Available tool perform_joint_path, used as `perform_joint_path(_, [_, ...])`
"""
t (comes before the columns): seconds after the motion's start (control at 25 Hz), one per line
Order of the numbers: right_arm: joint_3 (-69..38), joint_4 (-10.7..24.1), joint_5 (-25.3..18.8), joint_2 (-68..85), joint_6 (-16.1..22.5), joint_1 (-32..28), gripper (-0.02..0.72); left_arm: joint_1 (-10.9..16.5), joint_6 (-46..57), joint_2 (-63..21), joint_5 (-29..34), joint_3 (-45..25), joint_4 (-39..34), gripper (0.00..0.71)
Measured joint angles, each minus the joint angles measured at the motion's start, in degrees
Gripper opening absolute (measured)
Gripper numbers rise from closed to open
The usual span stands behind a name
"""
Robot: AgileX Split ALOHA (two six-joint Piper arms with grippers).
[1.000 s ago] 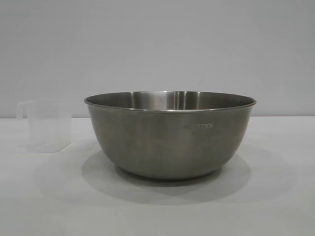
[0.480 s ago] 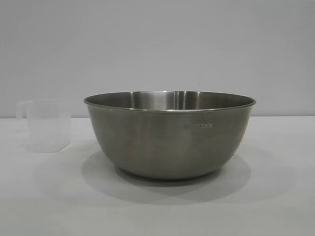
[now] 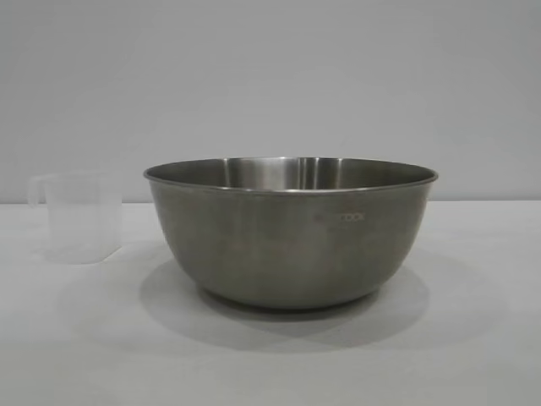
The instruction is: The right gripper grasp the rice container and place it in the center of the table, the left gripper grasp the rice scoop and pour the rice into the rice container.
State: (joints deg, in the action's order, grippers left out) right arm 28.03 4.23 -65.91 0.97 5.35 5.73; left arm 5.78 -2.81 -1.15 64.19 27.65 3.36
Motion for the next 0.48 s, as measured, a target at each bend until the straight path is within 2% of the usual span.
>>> perform_joint_path(0.48, [0.0, 0.0, 0.0, 0.0, 0.0, -0.47, 0.306, 0.0, 0.0, 0.0, 0.0, 0.0, 0.0, 0.254])
